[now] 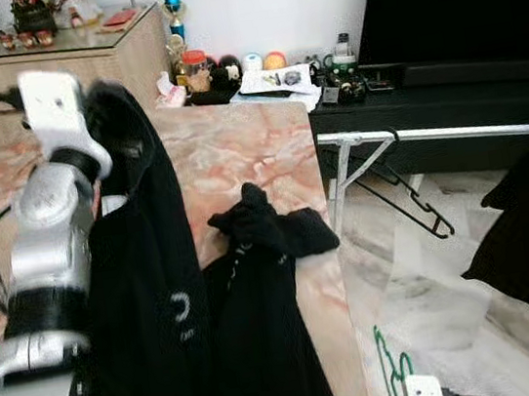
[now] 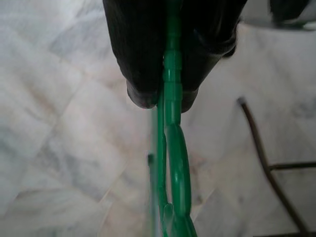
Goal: Hang hanger
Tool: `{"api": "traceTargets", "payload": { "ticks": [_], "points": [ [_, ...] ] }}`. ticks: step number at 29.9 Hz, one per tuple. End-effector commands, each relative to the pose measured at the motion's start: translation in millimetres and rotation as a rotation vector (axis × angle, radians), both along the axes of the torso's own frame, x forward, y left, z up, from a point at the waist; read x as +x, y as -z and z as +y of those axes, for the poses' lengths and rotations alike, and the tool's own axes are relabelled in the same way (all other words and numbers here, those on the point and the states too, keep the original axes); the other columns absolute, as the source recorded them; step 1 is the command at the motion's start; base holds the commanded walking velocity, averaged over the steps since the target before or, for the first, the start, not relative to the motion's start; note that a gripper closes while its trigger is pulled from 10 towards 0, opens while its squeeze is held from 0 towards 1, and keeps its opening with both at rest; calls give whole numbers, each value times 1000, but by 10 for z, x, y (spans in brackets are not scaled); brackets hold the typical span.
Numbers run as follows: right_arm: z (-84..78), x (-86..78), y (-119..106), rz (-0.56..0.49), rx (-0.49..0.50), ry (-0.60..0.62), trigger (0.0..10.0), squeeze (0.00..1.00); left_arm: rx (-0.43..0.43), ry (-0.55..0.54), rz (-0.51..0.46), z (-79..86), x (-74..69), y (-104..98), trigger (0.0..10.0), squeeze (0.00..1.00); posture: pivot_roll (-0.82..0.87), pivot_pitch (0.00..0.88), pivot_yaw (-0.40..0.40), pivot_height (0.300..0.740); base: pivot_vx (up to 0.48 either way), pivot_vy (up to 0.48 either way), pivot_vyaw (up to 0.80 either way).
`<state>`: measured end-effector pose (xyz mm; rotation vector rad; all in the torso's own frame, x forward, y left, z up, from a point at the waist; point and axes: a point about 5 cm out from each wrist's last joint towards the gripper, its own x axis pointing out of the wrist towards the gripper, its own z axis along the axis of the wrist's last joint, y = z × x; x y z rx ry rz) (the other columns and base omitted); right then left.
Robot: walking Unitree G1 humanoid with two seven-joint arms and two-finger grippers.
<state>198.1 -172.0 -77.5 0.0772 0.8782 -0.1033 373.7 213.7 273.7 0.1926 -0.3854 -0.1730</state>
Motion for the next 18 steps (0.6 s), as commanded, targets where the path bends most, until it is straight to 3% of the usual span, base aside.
{"api": "traceTargets", "payload": {
  "ticks": [1,5,8,9,11,18],
  "points": [
    [-24,-121,62,43,4,16,10000,0,32,60,57,-136,-51,167,10000,0,217,0,-12,740,0,0,0],
    [-30,-139,71,48,1,12,10000,0,36,93,150,-183,-171,456,10000,0,217,0,-13,740,0,0,0],
    [-35,-164,82,56,-2,4,10000,0,53,128,288,-213,-402,830,10000,0,216,0,-11,740,0,0,0],
    [-35,-164,82,56,-2,4,10000,0,53,128,288,-213,-402,830,10000,0,216,0,-11,740,0,0,0],
    [-35,-177,88,60,-3,0,10000,0,59,117,353,-215,-556,1014,10000,0,217,0,-11,740,0,0,0],
    [-39,-189,94,66,-8,-13,10000,0,45,106,403,-263,-750,1141,10000,0,219,0,-16,740,0,0,0]
  ]
}}
